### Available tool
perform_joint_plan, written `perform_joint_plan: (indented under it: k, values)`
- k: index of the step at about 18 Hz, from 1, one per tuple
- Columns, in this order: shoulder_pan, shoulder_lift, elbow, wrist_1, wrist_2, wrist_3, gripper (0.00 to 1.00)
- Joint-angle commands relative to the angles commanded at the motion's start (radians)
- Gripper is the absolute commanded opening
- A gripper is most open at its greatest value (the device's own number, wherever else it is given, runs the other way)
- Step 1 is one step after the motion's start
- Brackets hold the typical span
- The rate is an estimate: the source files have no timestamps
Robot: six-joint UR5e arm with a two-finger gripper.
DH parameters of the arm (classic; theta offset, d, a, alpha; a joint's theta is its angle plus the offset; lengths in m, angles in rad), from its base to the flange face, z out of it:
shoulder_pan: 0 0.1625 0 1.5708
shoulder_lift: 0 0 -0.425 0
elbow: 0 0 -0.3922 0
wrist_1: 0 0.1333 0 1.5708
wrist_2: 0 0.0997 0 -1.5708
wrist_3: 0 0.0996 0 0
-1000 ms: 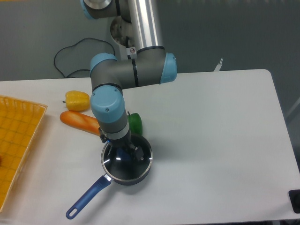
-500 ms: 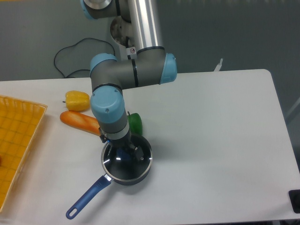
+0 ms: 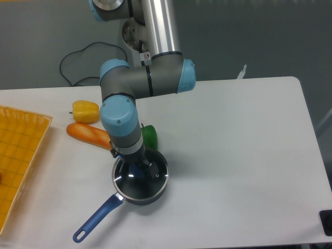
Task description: Open the lid
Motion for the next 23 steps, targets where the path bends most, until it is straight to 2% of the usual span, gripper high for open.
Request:
perform_joint_plan:
  k: [23]
  values:
    - [-0.002,0.009,-0.012,0.002,-0.002,-0.049,1.0]
